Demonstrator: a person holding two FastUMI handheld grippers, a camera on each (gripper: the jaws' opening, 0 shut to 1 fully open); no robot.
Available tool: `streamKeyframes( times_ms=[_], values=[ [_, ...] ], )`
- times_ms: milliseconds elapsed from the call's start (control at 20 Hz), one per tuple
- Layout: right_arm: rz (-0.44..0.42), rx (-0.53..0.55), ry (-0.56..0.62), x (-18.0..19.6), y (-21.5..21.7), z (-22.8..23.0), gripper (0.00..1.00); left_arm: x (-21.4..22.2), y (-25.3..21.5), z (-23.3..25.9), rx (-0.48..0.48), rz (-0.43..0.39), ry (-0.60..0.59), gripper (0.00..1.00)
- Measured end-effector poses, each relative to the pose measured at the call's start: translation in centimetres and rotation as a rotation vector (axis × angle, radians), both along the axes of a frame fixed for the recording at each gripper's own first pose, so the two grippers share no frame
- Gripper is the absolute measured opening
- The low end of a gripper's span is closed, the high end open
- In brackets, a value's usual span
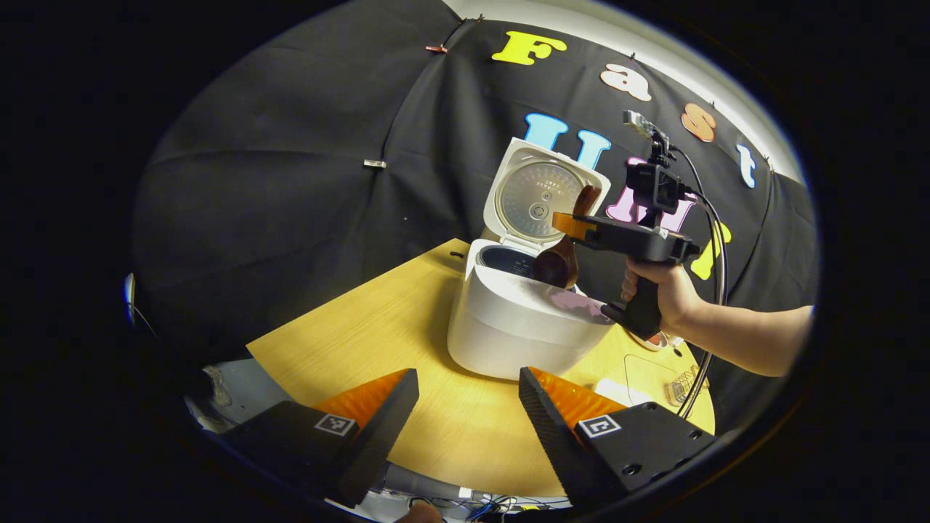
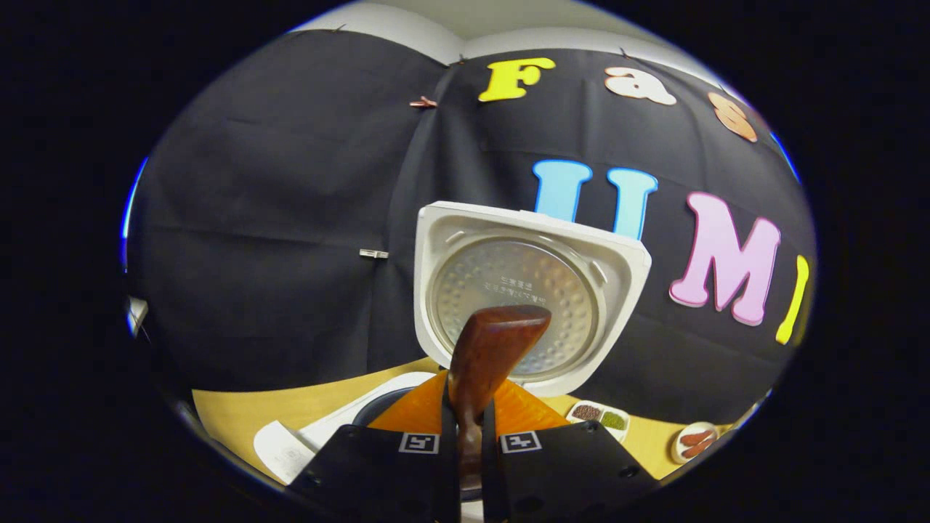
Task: Close the left gripper, press the button to open the rice cooker; take a wooden spoon from the chopstick holder with the right hand, scoop a spoonful of rice and pour it into the rice cooker, then put the wooden spoon back into the chopstick holder.
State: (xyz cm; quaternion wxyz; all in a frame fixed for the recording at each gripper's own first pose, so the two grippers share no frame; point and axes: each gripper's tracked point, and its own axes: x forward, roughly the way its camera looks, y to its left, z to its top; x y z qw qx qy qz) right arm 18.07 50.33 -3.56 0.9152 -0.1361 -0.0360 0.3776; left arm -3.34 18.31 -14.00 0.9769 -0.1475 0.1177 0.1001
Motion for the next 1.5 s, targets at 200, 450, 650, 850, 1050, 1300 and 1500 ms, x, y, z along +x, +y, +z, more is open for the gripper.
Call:
streamKeyframes(
  times_ms=[200, 450, 650, 850, 1050, 1300, 1500],
  values=[
    [0.039, -0.056, -0.058, -1.0, 0.8, 0.1, 0.16, -0.1, 0.0, 0.1, 0.0, 0.0, -0.002, 0.95],
    [0.008, -0.012, 0.004, -0.4, 0.3, 0.7, 0.16, -0.4, 0.2, 0.4, 0.007, 0.0, -0.013, 0.95],
    [-0.073, 0.077, 0.05, 0.9, -2.6, 3.5, 0.2, -0.3, -0.5, 1.2, 0.061, -0.018, -0.022, 0.96],
    [-0.133, 0.13, 0.054, 1.5, -7.2, 6.2, 0.16, 0.7, -2.9, 2.6, 0.116, -0.08, -0.044, 0.95],
    [-0.229, 0.171, 0.03, 2.6, -14.9, 9.5, 0.16, 2.2, -6.6, 3.9, 0.129, -0.165, -0.064, 0.95],
    [-0.389, 0.229, 0.026, 3.9, -27.6, 12.4, 0.16, 4.7, -11.0, 4.9, 0.158, -0.244, -0.084, 0.95],
    [-0.513, 0.273, 0.046, 4.3, -37.9, 12.4, 0.16, 6.5, -13.3, 5.7, 0.154, -0.252, -0.077, 0.95]
  ],
)
